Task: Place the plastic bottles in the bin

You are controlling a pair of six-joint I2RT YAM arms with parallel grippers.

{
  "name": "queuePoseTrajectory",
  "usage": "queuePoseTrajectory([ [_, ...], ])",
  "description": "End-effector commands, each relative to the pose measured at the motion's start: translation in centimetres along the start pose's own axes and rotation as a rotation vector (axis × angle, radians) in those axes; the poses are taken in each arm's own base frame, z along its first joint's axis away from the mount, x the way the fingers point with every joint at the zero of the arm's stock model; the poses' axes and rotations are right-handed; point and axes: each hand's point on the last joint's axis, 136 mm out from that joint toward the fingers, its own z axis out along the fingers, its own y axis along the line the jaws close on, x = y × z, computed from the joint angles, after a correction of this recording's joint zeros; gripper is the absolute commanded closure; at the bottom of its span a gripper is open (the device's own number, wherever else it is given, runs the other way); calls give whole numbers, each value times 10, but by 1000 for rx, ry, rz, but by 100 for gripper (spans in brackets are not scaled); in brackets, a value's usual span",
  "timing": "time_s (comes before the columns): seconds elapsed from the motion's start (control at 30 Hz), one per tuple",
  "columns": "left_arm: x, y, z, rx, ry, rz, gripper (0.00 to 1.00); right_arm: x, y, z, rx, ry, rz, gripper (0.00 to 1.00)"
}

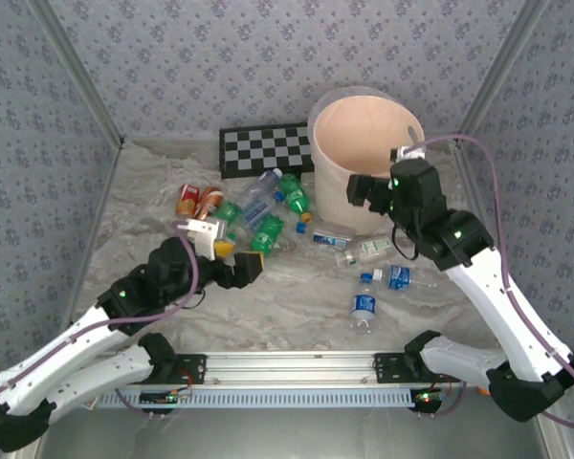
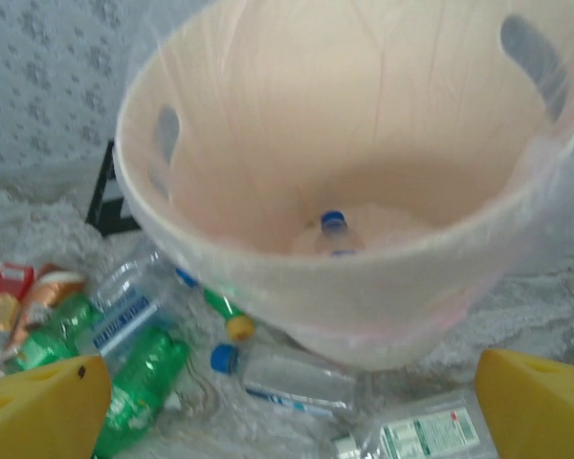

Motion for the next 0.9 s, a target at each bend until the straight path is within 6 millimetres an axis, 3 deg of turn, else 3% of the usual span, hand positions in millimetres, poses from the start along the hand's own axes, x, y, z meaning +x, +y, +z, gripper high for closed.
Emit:
queuePoseTrajectory([
  [0.0, 4, -14, 10, 46, 10, 48, 0, 27, -17, -9, 61, 27, -10, 0],
  [0.33, 27, -22, 36, 62, 77, 73, 0, 111, -38, -13, 130, 223, -49, 0],
  [0.57, 26, -10, 41, -11, 68, 52, 0, 170, -52, -9, 155, 356, -9, 0],
  [0.87, 33, -20, 44, 58, 88, 68, 0, 250, -53, 7, 131, 544, 71, 13],
])
